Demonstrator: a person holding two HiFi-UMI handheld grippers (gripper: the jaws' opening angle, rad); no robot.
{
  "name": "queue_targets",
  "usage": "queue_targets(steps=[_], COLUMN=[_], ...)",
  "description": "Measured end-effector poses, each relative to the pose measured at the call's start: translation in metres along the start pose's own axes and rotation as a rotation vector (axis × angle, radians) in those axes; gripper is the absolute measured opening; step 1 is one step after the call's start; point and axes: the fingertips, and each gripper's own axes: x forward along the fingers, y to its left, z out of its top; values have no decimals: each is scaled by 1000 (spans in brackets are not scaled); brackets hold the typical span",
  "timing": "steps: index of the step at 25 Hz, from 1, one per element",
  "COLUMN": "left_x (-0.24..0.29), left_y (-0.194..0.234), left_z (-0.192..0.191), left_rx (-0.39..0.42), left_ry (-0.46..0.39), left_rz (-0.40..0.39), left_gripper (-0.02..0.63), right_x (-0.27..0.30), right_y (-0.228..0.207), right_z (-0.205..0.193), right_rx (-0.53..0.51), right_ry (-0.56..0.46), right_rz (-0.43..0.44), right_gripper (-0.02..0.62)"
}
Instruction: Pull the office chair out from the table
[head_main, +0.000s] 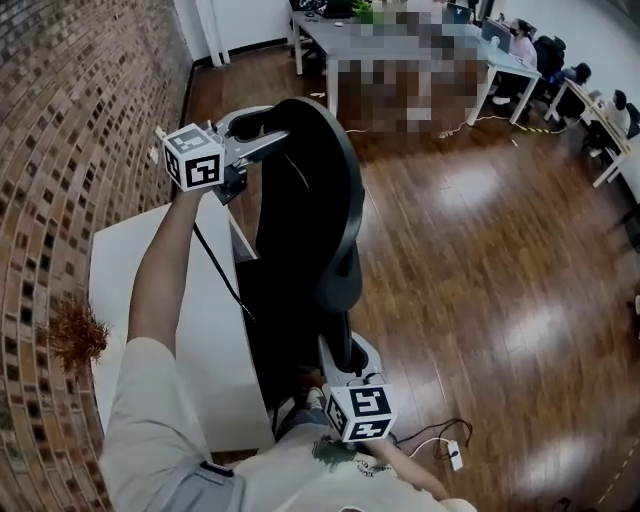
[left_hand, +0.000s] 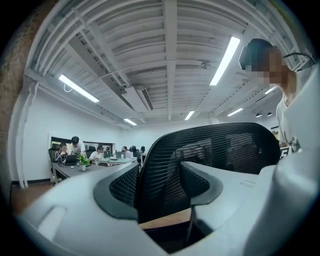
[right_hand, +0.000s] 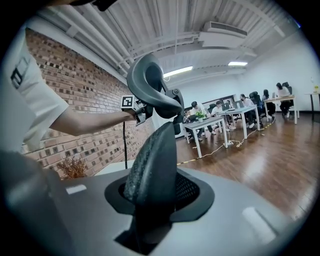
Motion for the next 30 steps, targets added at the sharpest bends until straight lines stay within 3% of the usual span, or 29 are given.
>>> queue_targets(steps=[16, 24, 30], left_x=[46, 52, 85], left_y=[18, 23, 18], left_z=[-1, 0, -1], left_rx=[-17, -17, -17], left_ry=[4, -16, -41], left_rz=[89, 88, 76], left_gripper=[273, 273, 273], right_x=[9, 11, 3], right_y=[-45, -60, -102], right_z=[22, 28, 39], right_rx=[28, 40, 44], right_ry=[-1, -7, -30], right_rz=[37, 10, -7], right_gripper=[123, 109, 104])
